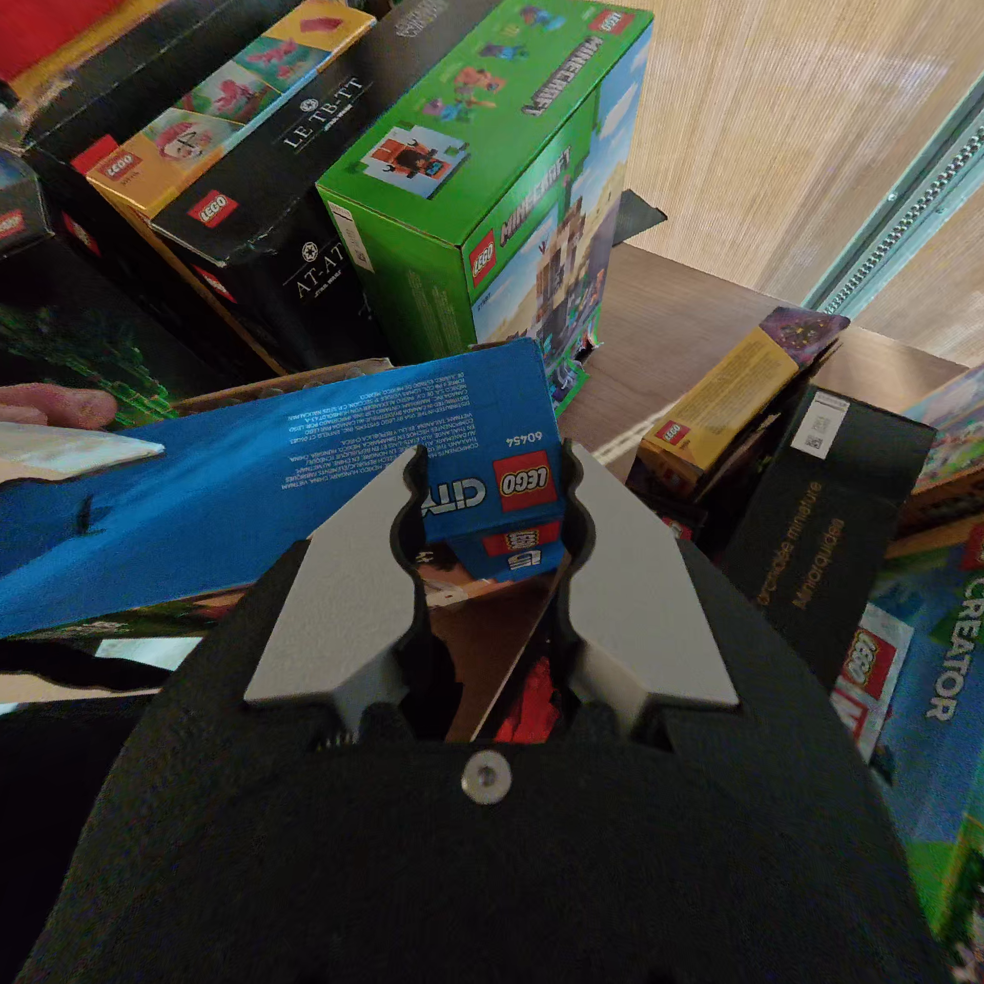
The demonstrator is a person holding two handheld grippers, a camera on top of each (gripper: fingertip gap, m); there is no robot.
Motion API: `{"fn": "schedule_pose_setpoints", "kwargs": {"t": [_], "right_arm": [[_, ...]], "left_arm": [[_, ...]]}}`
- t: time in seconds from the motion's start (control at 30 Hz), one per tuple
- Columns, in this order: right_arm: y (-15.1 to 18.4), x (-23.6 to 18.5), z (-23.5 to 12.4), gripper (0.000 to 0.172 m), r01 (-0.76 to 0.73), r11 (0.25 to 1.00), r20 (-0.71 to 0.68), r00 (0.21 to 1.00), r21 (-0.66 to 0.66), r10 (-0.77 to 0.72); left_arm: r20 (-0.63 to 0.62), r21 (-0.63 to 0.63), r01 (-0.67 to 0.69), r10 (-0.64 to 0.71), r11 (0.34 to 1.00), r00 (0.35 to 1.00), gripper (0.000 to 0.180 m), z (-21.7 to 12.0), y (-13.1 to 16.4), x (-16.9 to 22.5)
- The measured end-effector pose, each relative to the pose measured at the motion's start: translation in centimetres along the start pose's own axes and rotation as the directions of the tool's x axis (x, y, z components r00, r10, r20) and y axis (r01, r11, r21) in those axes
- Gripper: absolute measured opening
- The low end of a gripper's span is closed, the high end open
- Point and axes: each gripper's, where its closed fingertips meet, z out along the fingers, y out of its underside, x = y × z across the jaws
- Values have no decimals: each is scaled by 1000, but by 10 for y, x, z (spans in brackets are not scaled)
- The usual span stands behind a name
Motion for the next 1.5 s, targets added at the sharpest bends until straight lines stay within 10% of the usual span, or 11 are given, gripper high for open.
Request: {"fn": "schedule_pose_setpoints", "kwargs": {"t": [0.27, 0.6, 0.77, 0.87, 1.03, 1.33, 1.5], "right_arm": [[26, -31, -32, 46, 7, 1000, 7, 1000, 7, -7], [59, -51, -75, 38, 33, 994, 48, 998, 102, -38], [57, -52, -73, 37, 25, 991, 22, 999, 130, -28], [57, -53, -73, 37, 22, 993, 23, 999, 119, -25], [59, -68, -73, 37, 29, 989, 20, 999, 142, -32], [78, -92, -71, 31, 48, 982, 0, 999, 180, -49], [73, -75, -86, 87, 146, 927, -57, 989, 347, -135]], "left_arm": [[-146, 36, 23, -18, 999, 989, 104, -34, 16, 8], [-44, 107, 173, -169, 979, 985, 95, -52, 25, -14], [51, 124, 45, -52, 991, 997, 87, -75, -36, -10], [-1, -44, -78, 78, 996, 997, 84, -43, -59, 8], [-171, -425, -134, 66, 895, 983, 82, -1, -5, 10], [-243, -504, -239, 129, 830, 961, 78, -12, 13, 5], [-252, -394, -209, 114, 895, 961, 78, -12, 14, 6]]}}
